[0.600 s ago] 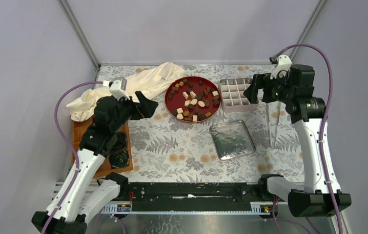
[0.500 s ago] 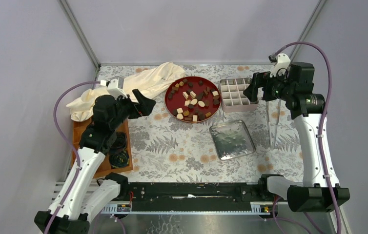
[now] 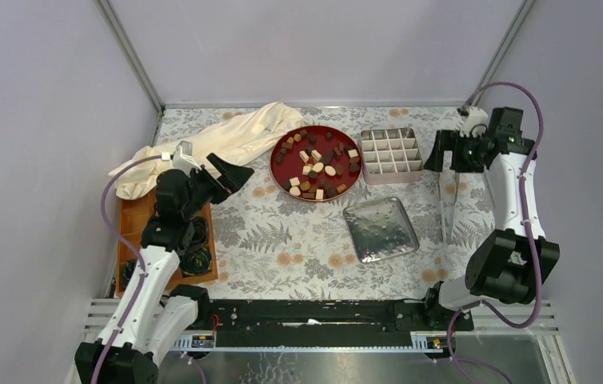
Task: Pack the chocolate
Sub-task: Pick up the clamp from the center of the board.
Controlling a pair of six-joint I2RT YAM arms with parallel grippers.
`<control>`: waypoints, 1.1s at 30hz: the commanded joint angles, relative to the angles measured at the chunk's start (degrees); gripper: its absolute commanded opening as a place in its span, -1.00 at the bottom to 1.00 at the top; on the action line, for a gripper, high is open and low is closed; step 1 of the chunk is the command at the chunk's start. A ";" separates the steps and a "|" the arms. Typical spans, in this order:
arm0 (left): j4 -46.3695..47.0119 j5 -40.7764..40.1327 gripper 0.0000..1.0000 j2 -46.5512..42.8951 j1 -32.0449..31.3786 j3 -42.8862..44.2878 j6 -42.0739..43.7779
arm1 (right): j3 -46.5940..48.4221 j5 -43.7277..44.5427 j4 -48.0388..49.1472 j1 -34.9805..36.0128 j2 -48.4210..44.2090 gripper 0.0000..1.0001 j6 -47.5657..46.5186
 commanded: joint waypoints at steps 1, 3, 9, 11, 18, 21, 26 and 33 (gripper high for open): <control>11.40 4.54 0.94 -0.49 1.12 -5.67 -8.74 | -7.64 7.20 3.75 -5.05 -0.71 0.99 -3.62; 13.46 4.95 0.93 0.04 1.30 -7.92 -10.35 | -11.05 8.85 5.15 -7.27 -1.21 0.99 -3.67; 20.99 7.37 0.81 5.53 1.59 -12.15 -15.46 | -17.62 15.39 9.13 -9.97 -0.87 0.70 -4.64; 22.98 9.21 0.79 7.99 1.59 -12.07 -16.48 | -17.93 16.30 10.05 -10.19 0.42 0.56 -4.51; 29.80 10.97 0.74 11.15 1.66 -13.27 -17.23 | -14.14 22.78 14.22 -10.36 8.32 0.01 -4.58; 33.74 12.46 0.63 12.03 1.69 -14.37 -18.07 | -11.84 22.21 14.17 -10.38 13.47 -0.16 -4.93; 36.47 14.25 0.59 13.09 1.69 -14.28 -17.59 | -9.75 20.79 14.32 -10.39 17.76 -0.20 -3.94; 42.50 16.17 0.59 15.89 1.43 -13.93 -19.06 | -9.58 20.00 14.69 -10.32 22.44 -0.29 -3.45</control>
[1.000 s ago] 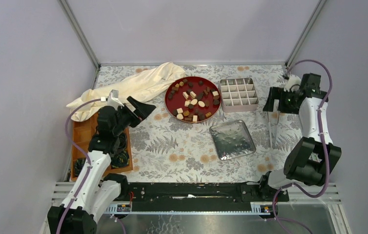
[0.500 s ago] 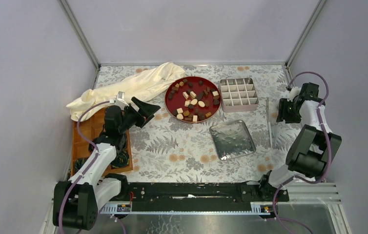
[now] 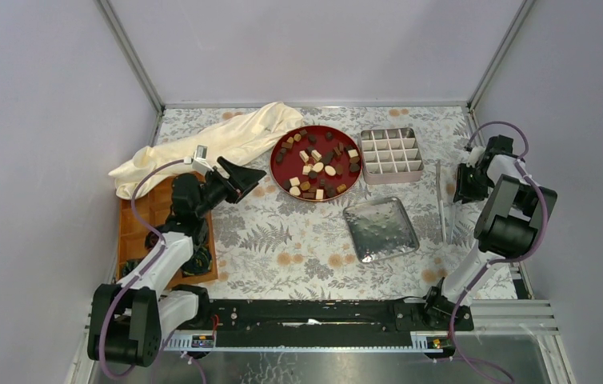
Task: Pack the chocolate
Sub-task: Pick up the clamp from the center of the board.
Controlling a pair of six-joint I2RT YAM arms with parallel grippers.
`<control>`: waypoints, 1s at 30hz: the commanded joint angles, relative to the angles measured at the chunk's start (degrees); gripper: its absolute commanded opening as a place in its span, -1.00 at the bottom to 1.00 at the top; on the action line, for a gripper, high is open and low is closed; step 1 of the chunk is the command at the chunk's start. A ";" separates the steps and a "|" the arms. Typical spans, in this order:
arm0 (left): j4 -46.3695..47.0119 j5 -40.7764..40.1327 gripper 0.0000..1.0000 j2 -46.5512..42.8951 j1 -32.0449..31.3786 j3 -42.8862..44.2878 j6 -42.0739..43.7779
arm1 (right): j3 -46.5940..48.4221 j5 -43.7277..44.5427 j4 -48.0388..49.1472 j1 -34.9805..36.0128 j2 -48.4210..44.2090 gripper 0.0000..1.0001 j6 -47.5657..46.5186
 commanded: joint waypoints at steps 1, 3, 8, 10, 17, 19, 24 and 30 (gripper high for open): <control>9.49 3.16 0.60 2.22 -0.04 0.16 -1.46 | 2.05 -0.50 1.16 -0.18 2.66 -0.33 0.56; 10.90 3.63 0.73 3.23 -0.86 0.46 -1.42 | 1.78 0.14 1.58 -0.15 3.55 -0.43 0.49; 11.80 1.37 0.79 4.61 -5.47 1.68 0.63 | 0.97 2.07 2.45 -0.23 4.37 -0.68 0.49; 13.89 0.54 0.77 5.76 -7.76 1.54 1.50 | 0.60 2.12 2.58 -0.27 3.47 -0.83 0.59; 37.59 -2.75 0.73 9.23 -18.23 -2.45 3.23 | 2.71 -8.72 -3.07 -0.71 -7.15 -1.00 1.07; 46.63 -3.84 0.73 10.71 -21.65 -3.10 4.85 | 4.59 -16.07 -6.26 -0.70 -10.96 -1.00 0.89; 64.61 -3.18 0.69 19.87 -28.41 0.22 4.99 | 6.87 -45.30 -11.58 0.02 -18.74 -1.00 2.25; 64.25 -2.00 0.67 25.81 -38.15 13.69 13.97 | 7.48 -65.63 -14.27 9.09 -24.05 -1.00 3.05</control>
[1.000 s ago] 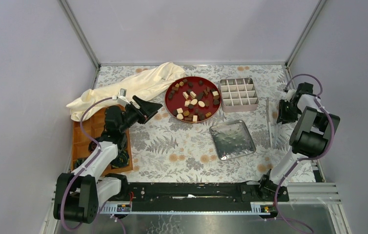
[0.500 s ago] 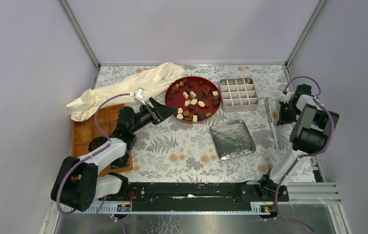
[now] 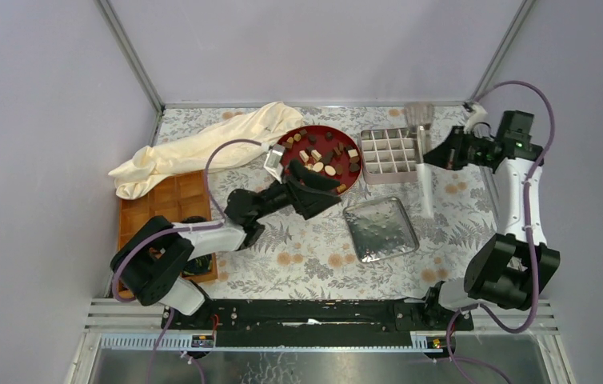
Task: Pack the chocolate
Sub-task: Pick up the clamp from the center of the board.
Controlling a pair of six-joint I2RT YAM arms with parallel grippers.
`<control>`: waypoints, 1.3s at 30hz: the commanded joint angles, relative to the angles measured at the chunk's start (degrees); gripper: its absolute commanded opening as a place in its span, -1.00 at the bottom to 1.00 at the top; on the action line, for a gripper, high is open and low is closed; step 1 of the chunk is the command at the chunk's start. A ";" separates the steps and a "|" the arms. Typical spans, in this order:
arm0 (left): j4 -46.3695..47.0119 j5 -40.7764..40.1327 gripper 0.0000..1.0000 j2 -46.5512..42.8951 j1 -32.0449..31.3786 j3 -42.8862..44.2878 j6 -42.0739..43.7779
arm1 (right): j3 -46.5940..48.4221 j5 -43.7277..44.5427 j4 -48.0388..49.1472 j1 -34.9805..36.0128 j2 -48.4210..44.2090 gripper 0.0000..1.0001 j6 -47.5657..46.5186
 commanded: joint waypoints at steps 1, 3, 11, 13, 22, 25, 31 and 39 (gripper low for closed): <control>9.17 -0.32 0.64 2.38 -6.46 10.00 8.43 | 0.80 -22.05 -3.44 8.18 -3.86 -1.00 2.19; 7.61 -1.21 0.56 3.32 -8.38 12.97 9.87 | -0.68 -24.35 0.60 11.62 -6.80 -1.00 6.71; -8.71 -8.73 0.48 1.71 -15.54 18.18 21.42 | -1.41 -26.22 3.77 17.81 -12.41 -1.00 9.82; -9.21 -10.84 0.41 2.07 -16.42 18.93 21.73 | -2.12 -26.41 3.88 18.82 -13.80 -1.00 9.48; -10.05 -12.73 0.31 5.11 -18.35 24.16 20.04 | -4.53 -26.30 3.75 20.16 -17.15 -1.00 8.20; -10.18 -12.81 0.22 6.66 -18.70 25.85 19.27 | -4.60 -25.76 2.32 20.29 -17.68 -1.00 6.68; -10.66 -12.87 -0.61 8.11 -18.68 27.94 20.03 | -5.54 -25.56 2.49 20.35 -18.40 -1.00 7.12; -4.29 -6.08 -1.00 5.38 -20.15 26.56 20.56 | -11.73 -21.35 14.15 19.08 -12.74 -1.00 19.03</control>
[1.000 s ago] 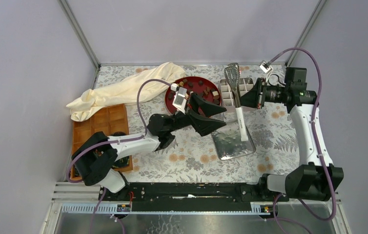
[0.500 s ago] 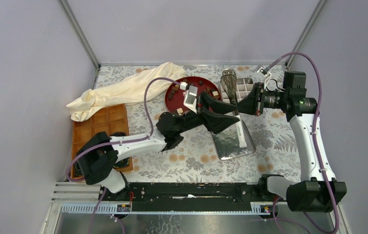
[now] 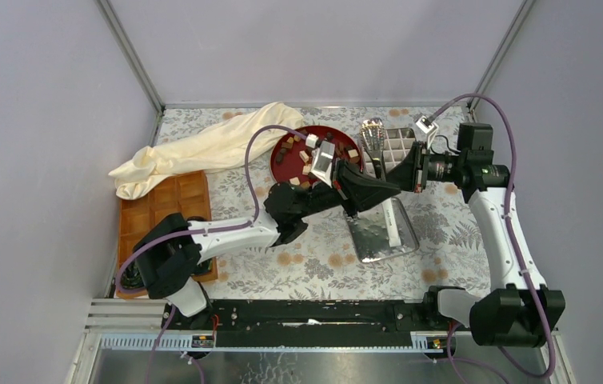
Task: Pack the chocolate
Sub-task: Pick up the clamp from the center of the board.
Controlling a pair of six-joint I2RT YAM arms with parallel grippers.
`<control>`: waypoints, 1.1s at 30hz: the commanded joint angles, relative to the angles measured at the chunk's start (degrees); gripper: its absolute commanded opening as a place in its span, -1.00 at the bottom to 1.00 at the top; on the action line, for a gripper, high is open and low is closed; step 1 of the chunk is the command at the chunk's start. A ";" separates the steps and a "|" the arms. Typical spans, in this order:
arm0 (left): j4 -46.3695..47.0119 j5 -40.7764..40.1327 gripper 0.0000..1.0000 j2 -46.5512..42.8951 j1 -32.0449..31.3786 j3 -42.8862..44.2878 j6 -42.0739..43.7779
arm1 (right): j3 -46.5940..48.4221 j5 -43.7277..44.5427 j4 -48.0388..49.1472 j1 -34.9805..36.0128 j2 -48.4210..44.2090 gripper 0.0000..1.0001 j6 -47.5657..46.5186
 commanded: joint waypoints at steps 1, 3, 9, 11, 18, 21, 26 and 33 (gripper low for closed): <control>5.82 4.02 -1.00 -3.42 -1.48 -0.71 2.71 | -1.72 1.26 6.71 -1.16 4.78 -1.00 6.34; 5.99 3.77 -1.00 -4.95 -1.55 -2.45 2.77 | -0.36 1.09 6.03 -1.27 5.99 -1.00 5.50; 6.66 -9.13 0.27 -6.96 4.74 -12.68 -10.03 | 1.94 -0.70 3.99 -1.27 5.72 -1.00 3.72; 7.55 -9.05 0.55 -7.26 7.48 -15.09 -13.49 | 1.46 -0.64 3.82 -1.26 4.87 -1.00 3.68; 1.06 -7.15 0.93 -4.16 8.31 -11.02 -14.78 | 0.58 -1.49 4.11 -1.11 3.84 -1.00 3.68; 5.65 -5.03 0.77 0.68 8.31 -7.56 -17.43 | 0.74 -1.43 3.93 -0.71 4.19 -1.00 3.68; 7.62 -2.00 0.43 6.00 8.38 -0.90 -20.85 | 0.81 -0.58 2.71 -0.19 4.38 -1.00 1.01; 11.16 3.03 -1.00 9.59 8.15 5.18 -21.09 | 0.08 1.36 3.31 -0.08 5.20 -1.00 2.42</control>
